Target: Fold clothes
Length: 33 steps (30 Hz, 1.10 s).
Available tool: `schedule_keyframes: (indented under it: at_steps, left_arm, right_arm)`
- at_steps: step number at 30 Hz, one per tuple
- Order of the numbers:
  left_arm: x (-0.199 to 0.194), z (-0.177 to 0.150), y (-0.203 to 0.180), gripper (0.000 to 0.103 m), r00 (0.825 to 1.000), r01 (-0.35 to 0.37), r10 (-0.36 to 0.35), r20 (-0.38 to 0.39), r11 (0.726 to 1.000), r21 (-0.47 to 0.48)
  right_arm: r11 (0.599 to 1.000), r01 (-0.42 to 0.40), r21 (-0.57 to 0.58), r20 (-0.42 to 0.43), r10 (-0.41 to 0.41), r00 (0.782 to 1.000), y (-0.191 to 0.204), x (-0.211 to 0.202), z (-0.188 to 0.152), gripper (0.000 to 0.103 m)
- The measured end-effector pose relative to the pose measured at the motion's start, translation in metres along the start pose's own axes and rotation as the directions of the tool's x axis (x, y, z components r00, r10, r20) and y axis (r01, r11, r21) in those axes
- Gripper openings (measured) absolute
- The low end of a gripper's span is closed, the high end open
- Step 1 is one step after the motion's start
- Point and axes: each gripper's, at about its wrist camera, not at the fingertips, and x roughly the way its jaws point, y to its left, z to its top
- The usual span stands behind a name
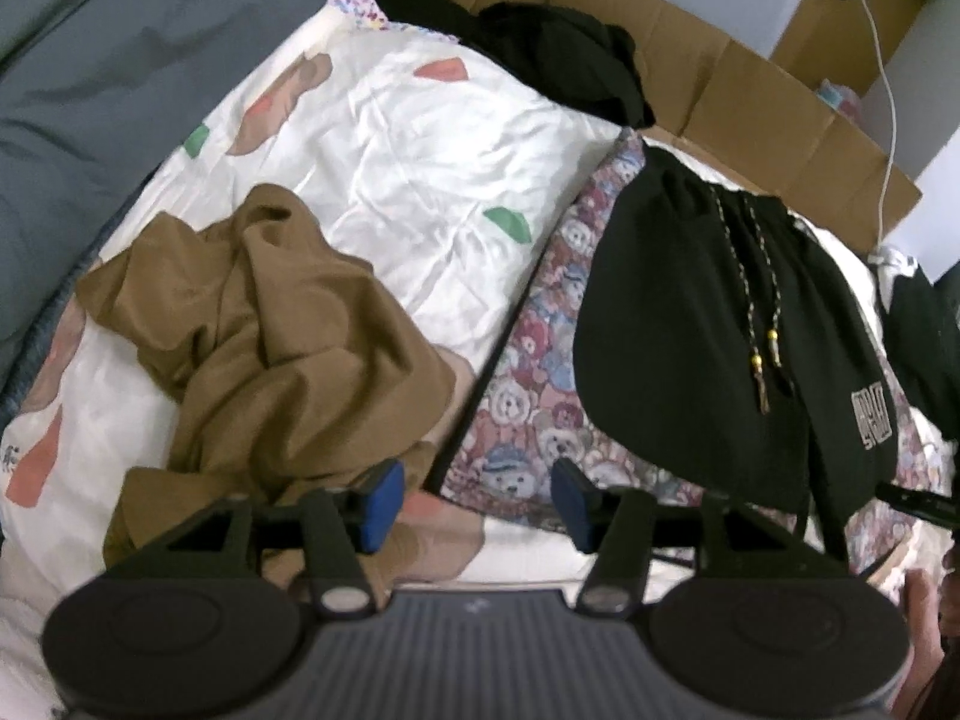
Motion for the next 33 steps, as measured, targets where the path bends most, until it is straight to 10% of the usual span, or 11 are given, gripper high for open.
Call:
schedule_keyframes:
  at_steps: [18,33]
  left_arm:
    - [0.02,-0.014,-0.025,0.062,0.999,0.014,-0.013,-0.03,0.999,0.036]
    - [0.049,-0.026,-0.026,0.062,0.994,0.076,-0.075,-0.084,0.997,0.011]
  right_arm:
    - [0.992,-0.109,0.066,-0.108,0.116,0.987,0.018,0.022,-0.019,0.063]
    - [0.949,-0.185,0.255,-0.248,0.25,0.936,0.036,0.055,-0.039,0.058]
